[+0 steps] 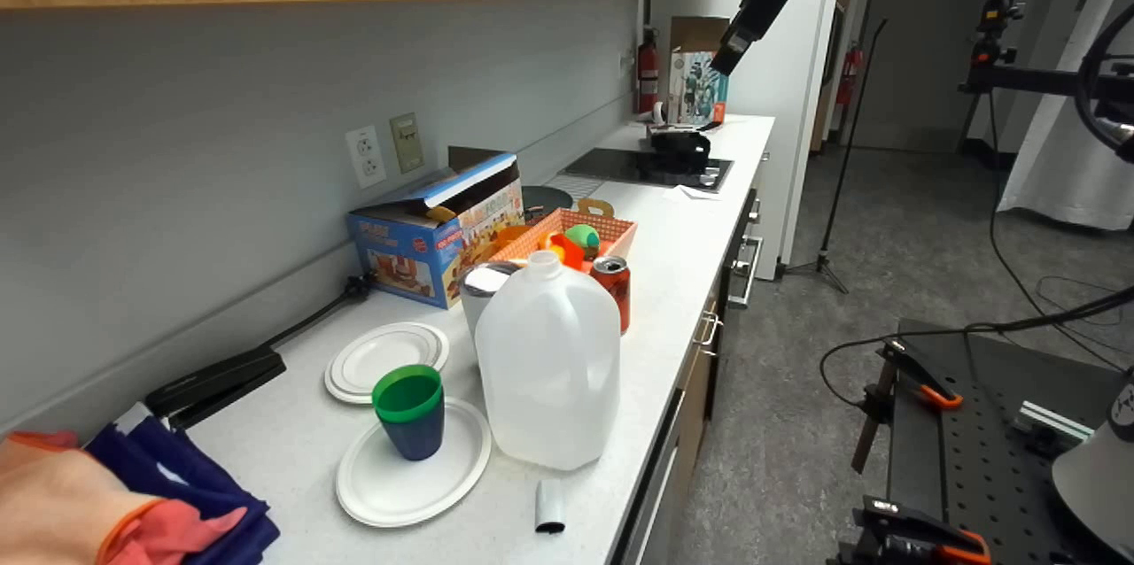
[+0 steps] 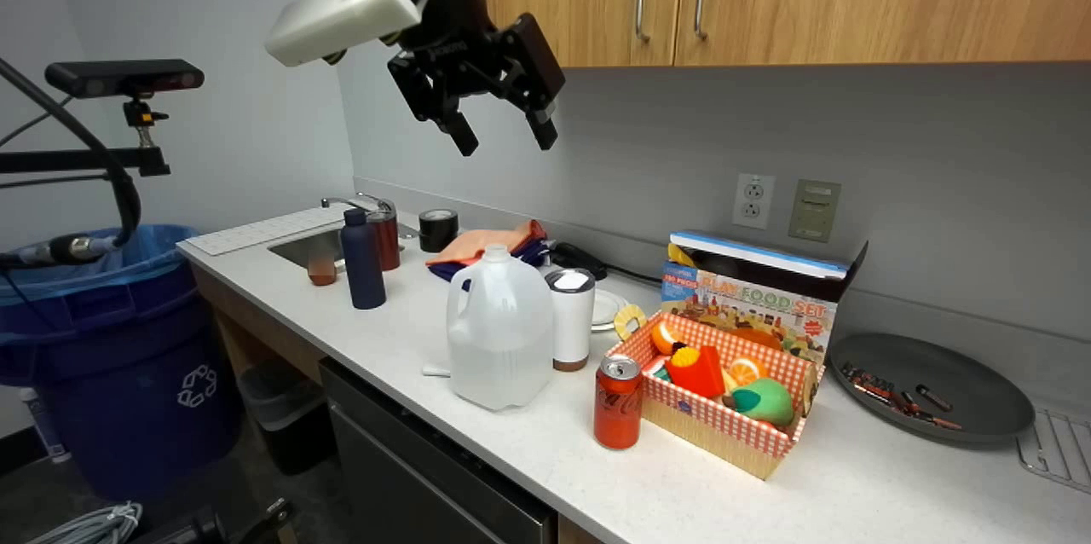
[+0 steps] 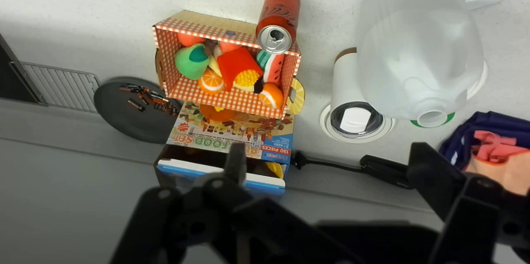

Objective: Open the top right cabinet door

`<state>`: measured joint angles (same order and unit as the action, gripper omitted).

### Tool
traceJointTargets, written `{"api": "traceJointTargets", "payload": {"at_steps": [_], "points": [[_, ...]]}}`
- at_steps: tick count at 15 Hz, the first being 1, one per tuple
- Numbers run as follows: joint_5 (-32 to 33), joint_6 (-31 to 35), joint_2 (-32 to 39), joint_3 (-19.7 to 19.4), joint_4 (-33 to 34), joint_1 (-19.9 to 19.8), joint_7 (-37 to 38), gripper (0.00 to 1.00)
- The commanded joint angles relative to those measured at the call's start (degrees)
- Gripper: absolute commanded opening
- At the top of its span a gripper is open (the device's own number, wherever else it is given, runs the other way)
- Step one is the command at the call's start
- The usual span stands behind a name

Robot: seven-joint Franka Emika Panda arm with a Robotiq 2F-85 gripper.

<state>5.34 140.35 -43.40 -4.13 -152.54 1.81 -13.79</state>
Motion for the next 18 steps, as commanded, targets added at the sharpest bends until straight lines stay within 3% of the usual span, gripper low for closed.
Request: {"api": "traceJointTargets", "payload": {"at_steps": [1,2,7,10,11,14,18], "points": [[0.1,-0.1,0.0,-0.1,0.1,0.1,0.1,1.0],[0.5,4.6,11.4,2.7,7.0,0.4,3.1,1.0],[6.6,14.0,24.6,8.8,16.0,-3.5,8.3,1.0],[16.5,9.2,34.1,13.7,26.4,-8.1,16.4,1.0],[11.7,12.4,27.1,9.8,18.2,-4.1,12.1,1.0],[15.3,11.1,33.6,11.0,24.4,-5.3,15.2,1.0],[17.7,6.4,33.7,11.3,25.7,-5.6,17.5,1.0]]}}
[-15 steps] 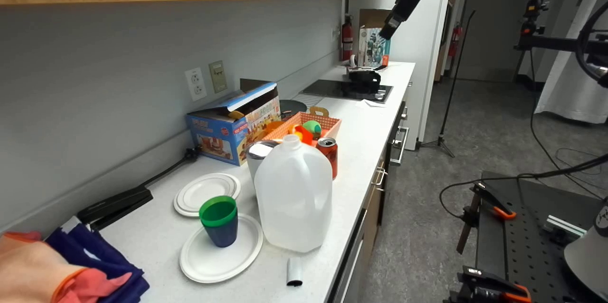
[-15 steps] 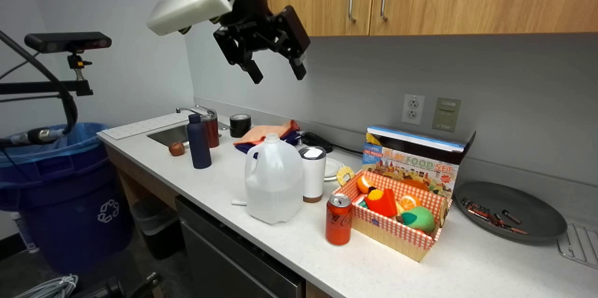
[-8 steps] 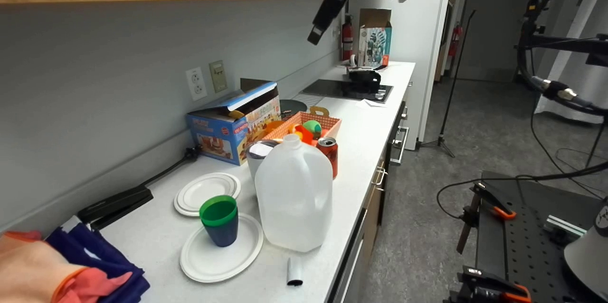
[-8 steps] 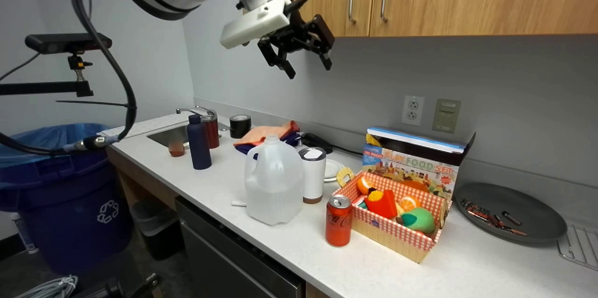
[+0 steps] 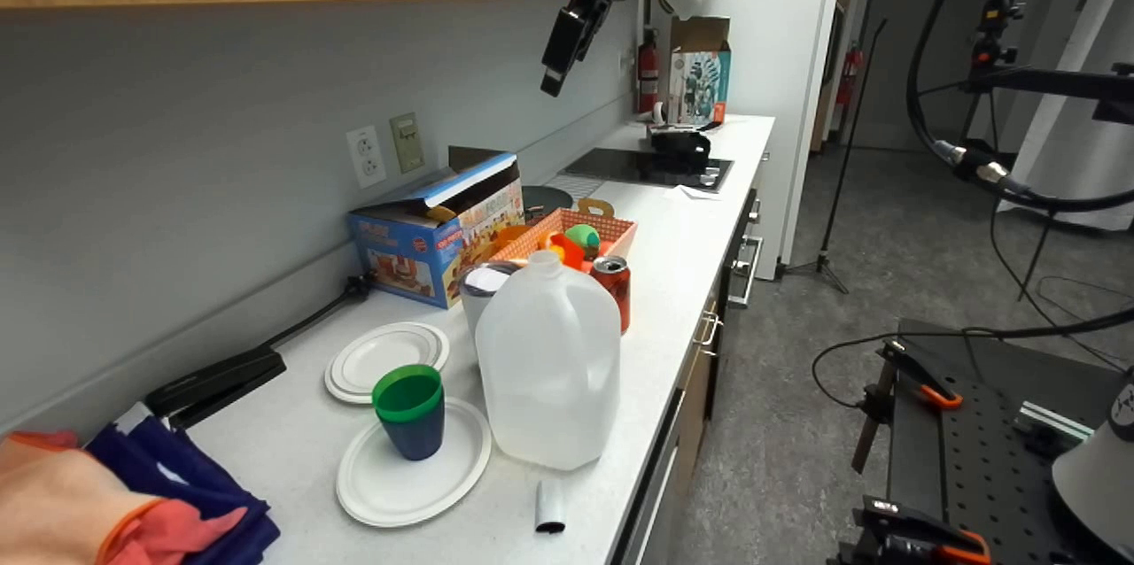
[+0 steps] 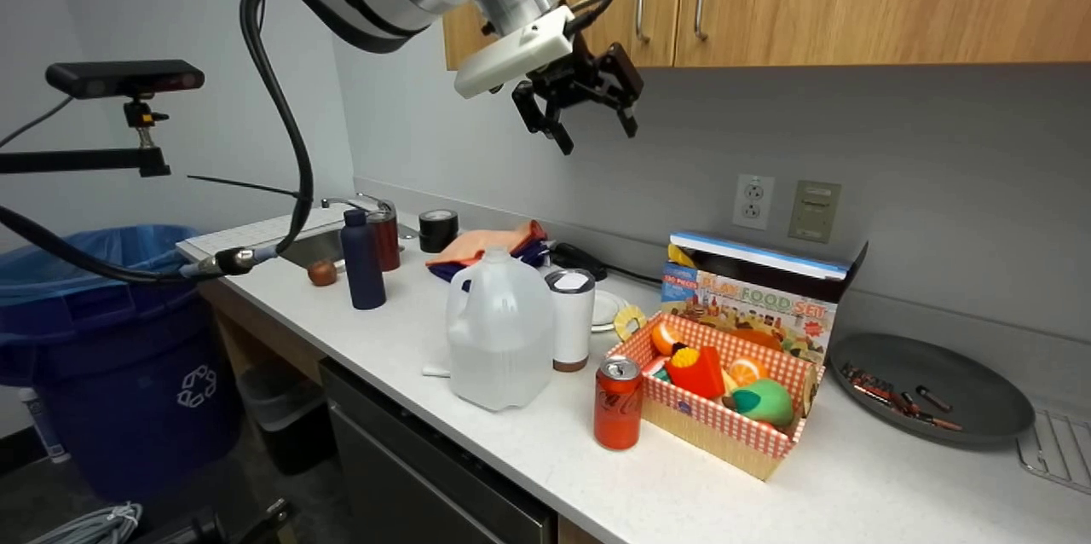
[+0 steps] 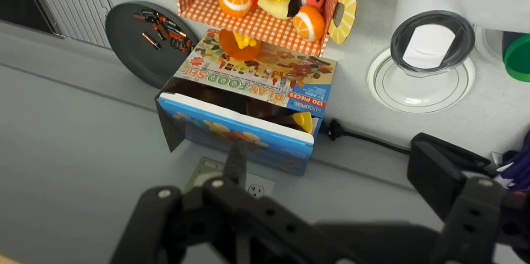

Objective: Open the top right cabinet door

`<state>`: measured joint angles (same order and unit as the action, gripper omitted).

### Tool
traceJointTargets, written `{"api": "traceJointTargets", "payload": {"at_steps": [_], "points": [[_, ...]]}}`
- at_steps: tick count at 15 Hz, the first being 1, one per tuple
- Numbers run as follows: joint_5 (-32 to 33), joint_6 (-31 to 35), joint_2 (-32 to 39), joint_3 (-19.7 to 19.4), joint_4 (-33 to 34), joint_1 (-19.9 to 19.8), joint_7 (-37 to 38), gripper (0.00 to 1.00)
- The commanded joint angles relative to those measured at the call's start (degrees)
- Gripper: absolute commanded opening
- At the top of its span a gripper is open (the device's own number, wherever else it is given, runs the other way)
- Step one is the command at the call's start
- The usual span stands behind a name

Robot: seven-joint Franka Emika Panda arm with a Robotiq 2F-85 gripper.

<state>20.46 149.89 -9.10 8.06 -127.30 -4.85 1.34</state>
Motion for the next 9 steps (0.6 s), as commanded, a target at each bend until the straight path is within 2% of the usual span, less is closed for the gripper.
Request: {"api": "traceJointTargets", "payload": {"at_steps": [1,3,4,6,8,9], "points": [[3.4,-3.8,-0.7,-0.9,0.5,1.0,2.7,1.0],[6.4,-3.7,-0.7,-0.7,0.4,0.6,4.6,1.0],[3.4,-10.8,-3.8,0.3,4.0,2.6,3.9,1.0],[3.4,-13.9,-5.0,0.6,6.3,3.3,4.4,1.0],[-0.7,-19.9,-5.8,0.3,10.3,5.5,0.7,1.0],[1.1,-22.0,-5.8,0.8,11.5,5.3,2.5,1.0]]}}
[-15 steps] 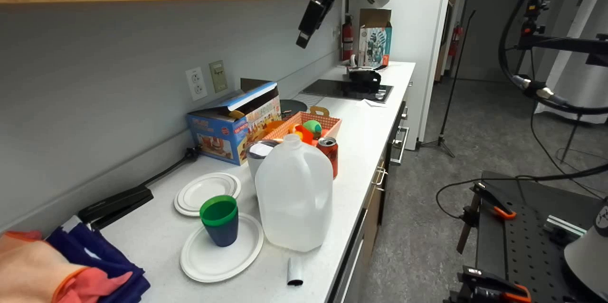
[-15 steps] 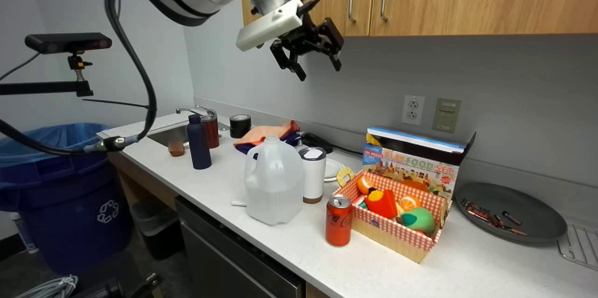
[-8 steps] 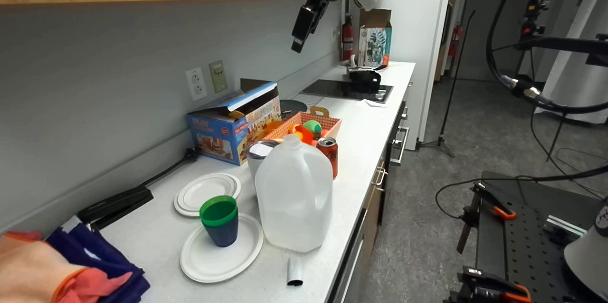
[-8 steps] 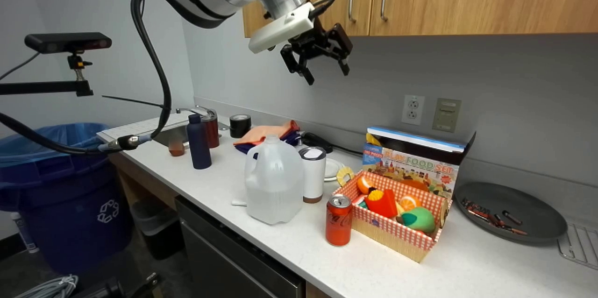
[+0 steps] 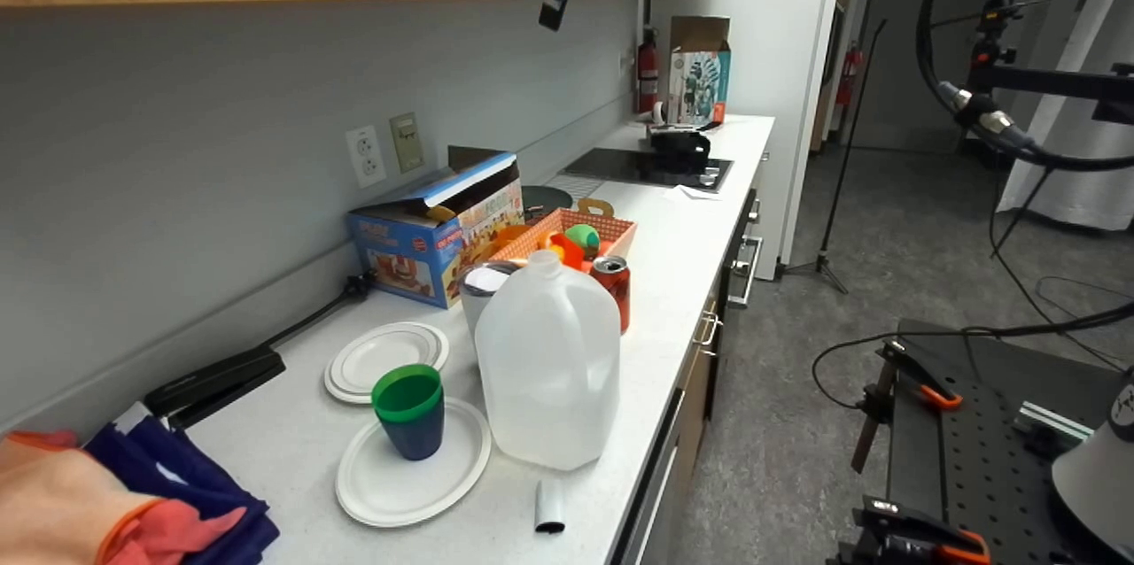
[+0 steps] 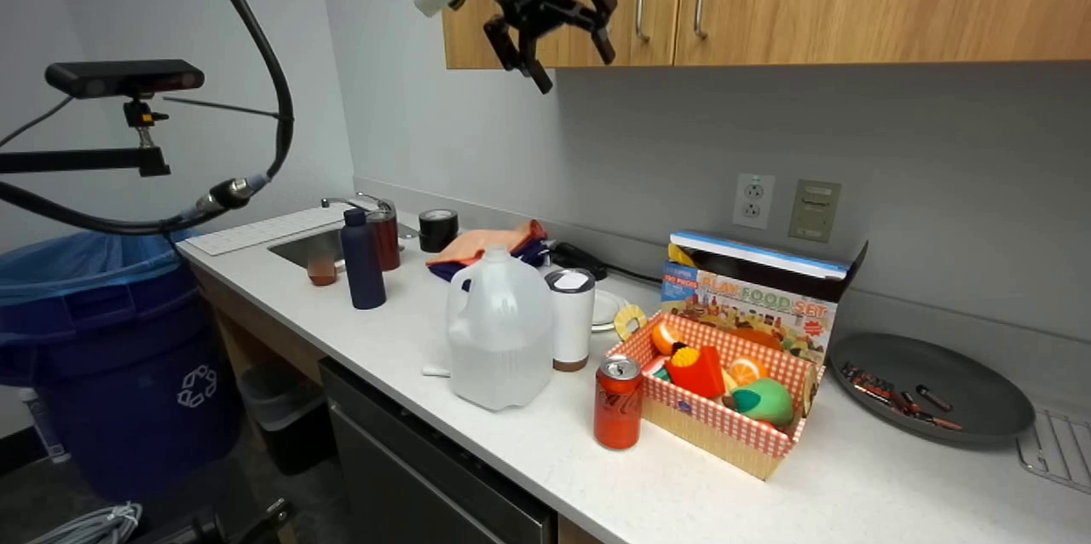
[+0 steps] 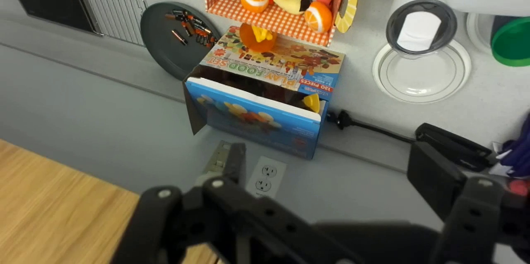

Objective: Open the top right cabinet door

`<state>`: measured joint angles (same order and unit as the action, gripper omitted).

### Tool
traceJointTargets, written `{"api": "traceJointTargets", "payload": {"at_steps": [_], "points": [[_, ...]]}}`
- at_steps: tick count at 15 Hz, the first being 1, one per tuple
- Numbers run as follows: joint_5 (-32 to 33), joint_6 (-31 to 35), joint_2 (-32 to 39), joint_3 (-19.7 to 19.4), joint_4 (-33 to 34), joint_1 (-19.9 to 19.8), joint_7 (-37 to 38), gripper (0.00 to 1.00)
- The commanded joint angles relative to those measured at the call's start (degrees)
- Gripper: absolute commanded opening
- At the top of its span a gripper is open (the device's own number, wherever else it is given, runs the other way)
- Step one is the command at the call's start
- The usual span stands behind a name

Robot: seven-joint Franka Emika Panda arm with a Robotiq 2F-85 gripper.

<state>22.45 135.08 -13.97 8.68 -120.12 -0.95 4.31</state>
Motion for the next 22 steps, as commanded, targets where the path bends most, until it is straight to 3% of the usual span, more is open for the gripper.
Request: {"api": "traceJointTargets", "payload": {"at_steps": [1,7,13,18,22], "points": [[-0.2,-3.0,-0.8,-0.5,1.6,1.4,0.0,1.0],[-0.2,-6.2,-1.2,-0.3,3.4,1.9,0.1,1.0],[8.9,-11.0,2.5,0.5,11.1,-0.4,9.2,1.0],[13.0,-8.6,5.9,-2.1,15.9,-2.3,14.0,1.0],[11.9,-6.9,8.7,-4.0,19.3,-2.1,17.1,1.0]]}}
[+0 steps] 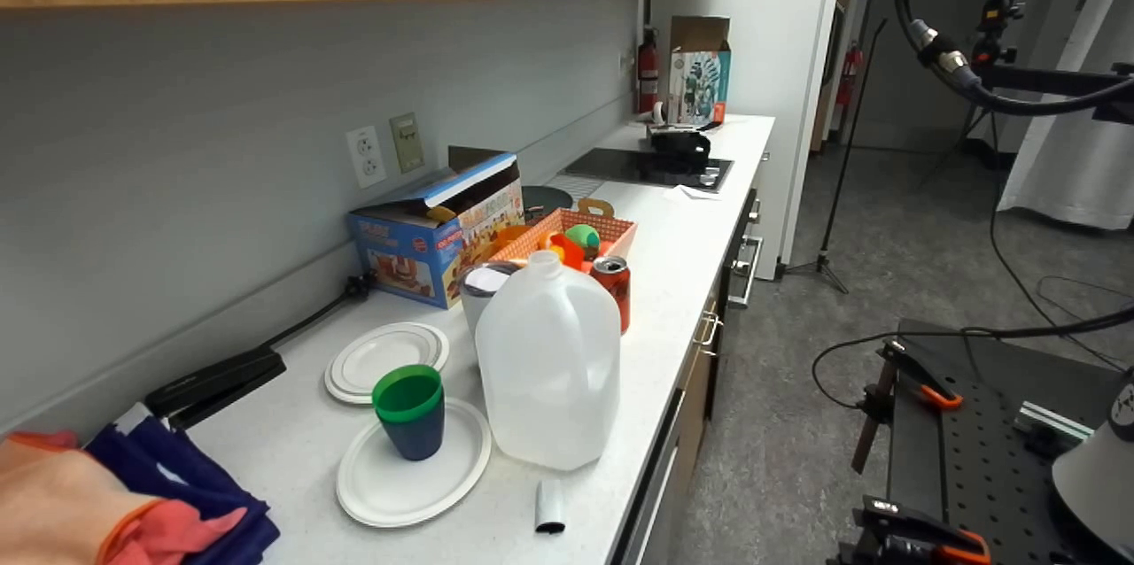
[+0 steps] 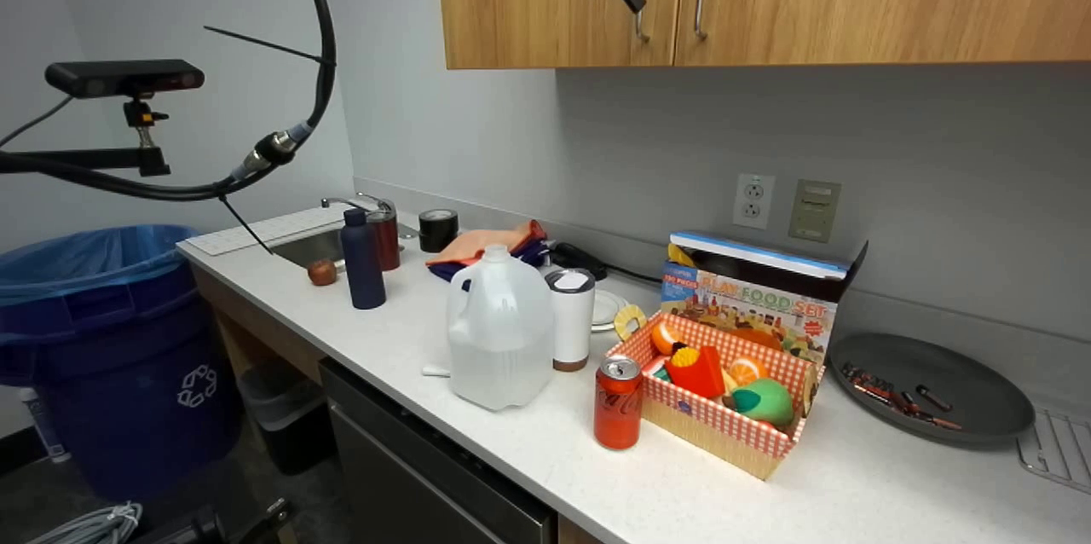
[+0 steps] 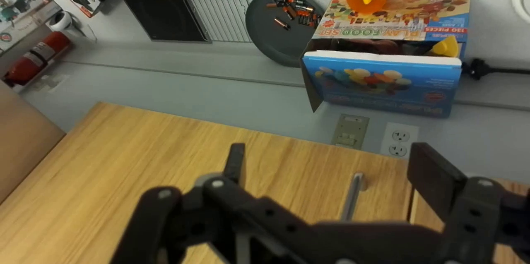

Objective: Open the top right cabinet door

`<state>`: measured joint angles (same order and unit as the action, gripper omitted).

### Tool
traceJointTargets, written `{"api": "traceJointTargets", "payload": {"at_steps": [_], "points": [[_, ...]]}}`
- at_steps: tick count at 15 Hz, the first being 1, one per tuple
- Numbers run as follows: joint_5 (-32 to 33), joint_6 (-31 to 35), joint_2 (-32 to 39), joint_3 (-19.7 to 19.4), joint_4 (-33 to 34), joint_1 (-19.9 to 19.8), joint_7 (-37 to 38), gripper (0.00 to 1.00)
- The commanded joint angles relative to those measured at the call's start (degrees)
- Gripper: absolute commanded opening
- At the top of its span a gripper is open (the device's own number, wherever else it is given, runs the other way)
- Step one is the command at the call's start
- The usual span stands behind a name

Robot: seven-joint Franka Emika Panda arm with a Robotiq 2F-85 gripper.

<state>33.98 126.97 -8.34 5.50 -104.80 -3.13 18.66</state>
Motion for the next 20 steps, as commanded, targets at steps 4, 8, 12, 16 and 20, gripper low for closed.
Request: {"api": "traceJointTargets", "payload": {"at_steps": [4,8,12,16,20], "points": [[0.6,5.4,5.9,-1.7,6.1,0.5,5.8,1.0],[2.8,8.6,7.9,-2.1,7.8,0.7,9.7,1.0],[9.5,10.0,9.3,-2.7,9.5,1.0,15.5,1.0],[17.8,8.6,10.0,-3.2,10.7,1.5,21.8,1.0],[24.1,3.1,10.1,-2.9,11.4,2.5,26.5,1.0]]}}
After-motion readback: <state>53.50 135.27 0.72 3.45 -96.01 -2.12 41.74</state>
